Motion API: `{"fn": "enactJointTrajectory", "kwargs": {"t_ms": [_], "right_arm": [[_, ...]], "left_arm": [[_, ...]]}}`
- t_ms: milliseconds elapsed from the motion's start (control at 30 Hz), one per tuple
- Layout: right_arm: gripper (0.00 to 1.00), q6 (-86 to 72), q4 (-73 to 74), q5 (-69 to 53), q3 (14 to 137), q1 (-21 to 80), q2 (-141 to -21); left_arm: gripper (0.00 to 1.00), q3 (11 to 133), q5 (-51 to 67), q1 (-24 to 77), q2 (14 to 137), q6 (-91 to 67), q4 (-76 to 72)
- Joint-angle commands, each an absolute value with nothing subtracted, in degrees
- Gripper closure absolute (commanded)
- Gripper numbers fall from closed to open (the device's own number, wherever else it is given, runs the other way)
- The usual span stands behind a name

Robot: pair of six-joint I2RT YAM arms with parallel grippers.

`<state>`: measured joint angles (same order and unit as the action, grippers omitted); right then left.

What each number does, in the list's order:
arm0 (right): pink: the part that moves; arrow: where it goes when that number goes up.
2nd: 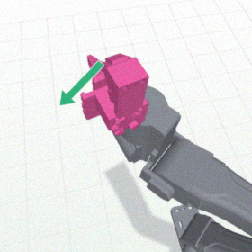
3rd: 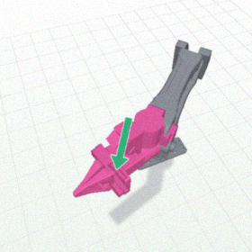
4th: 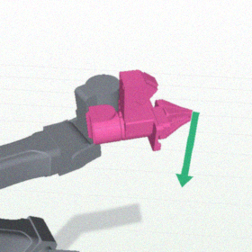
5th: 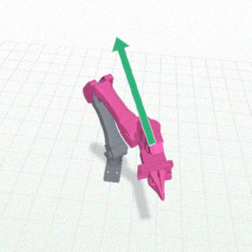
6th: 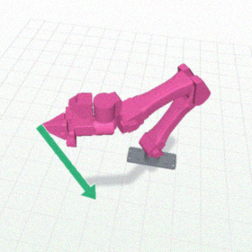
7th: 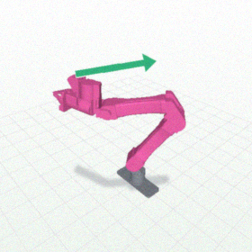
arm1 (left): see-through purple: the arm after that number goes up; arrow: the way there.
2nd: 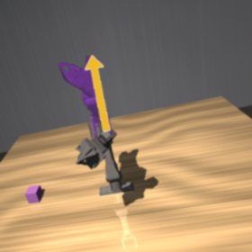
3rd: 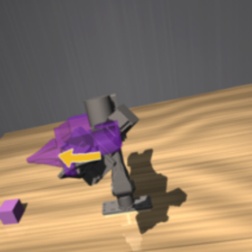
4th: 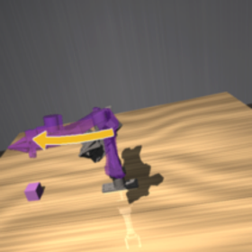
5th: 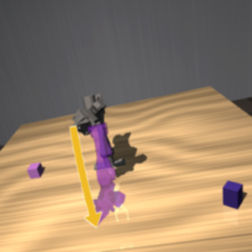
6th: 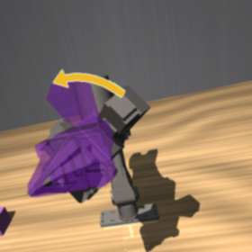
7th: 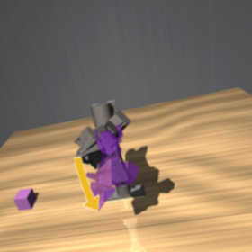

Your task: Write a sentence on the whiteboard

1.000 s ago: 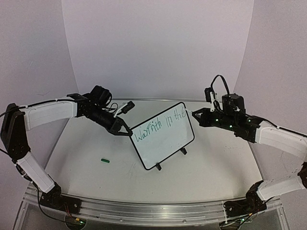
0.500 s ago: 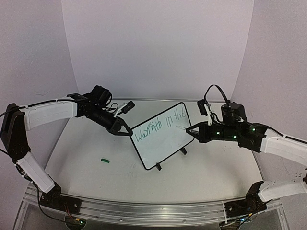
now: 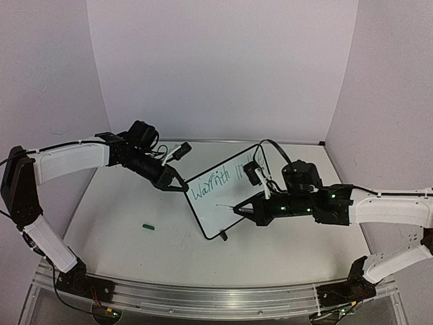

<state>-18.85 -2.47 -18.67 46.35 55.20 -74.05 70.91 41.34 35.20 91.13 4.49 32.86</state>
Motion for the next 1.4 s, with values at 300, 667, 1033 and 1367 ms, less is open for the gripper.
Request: {"fn": "enactJointTrajectory", "kwargs": {"t_ms": [300,667,1033,1367], "right_arm": [[1.0,-20.2,-12.7,-23.1,50.8,55.7,-87.2],[1.0,-21.8,-14.4,-20.8,51.9,54.2,-90.0],[1.0,-22.3,-14.4,-20.6,52.4,53.0,-91.3],[1.0,-21.9,-14.1,-21.3,53.7,52.8,-93.4]], "left_arm": [[1.0,70.4,41.1,37.2,91.6,5.7,35.0],[1.0,70.5,41.2,37.3,91.6,5.7,35.2],[1.0,70.5,41.2,37.3,91.5,5.8,35.2],[1.0,70.6,41.2,37.4,91.6,5.7,35.2]]}}
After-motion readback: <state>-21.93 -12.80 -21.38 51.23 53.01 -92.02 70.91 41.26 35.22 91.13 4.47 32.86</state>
